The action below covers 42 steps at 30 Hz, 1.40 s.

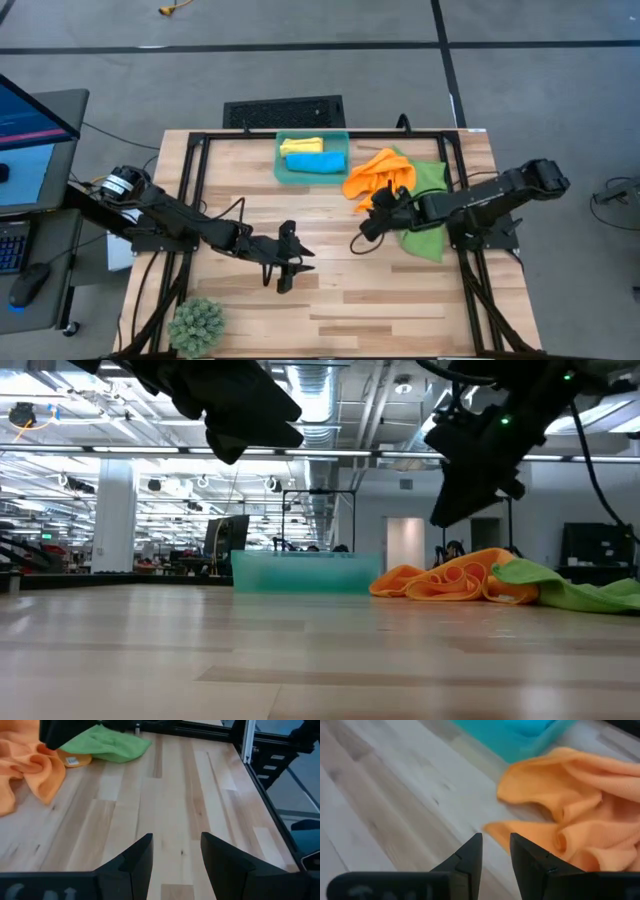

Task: Roll microfiber towels into tight, uniform cylinder then place into a basket
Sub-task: Fold the orange microfiber towel

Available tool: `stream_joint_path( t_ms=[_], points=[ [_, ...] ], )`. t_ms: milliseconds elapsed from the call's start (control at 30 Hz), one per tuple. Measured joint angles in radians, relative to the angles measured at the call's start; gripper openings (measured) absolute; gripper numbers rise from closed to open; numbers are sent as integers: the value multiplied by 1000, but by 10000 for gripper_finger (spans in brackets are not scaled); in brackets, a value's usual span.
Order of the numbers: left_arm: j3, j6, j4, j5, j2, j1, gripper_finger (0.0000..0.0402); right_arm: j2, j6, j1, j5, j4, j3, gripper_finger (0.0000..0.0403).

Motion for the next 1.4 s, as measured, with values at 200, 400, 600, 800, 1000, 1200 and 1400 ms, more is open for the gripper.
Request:
stream_joint_path(
  t_ms=[200,400,600,800,1000,1200,1400],
  points=[
    [0,4,0,-13,0,0,157,42,-2,-53,-5,67,2,120],
    [0,-5,-1,-13,0,1,157,217,-17,-98,-14,137,1,120],
    [0,-33,-9,-14,0,0,157,352,-2,-136,-53,247,10,120],
    [0,-53,-11,-18,0,-16,157,392,-1,-143,-90,325,12,122],
    [0,-44,-12,-19,0,-30,157,391,46,-157,-120,328,14,151],
    [0,-44,-11,-43,0,-30,157,425,23,-183,-380,480,19,167],
    [0,-48,-13,-46,0,-30,157,456,16,-81,-461,614,15,152]
  ],
)
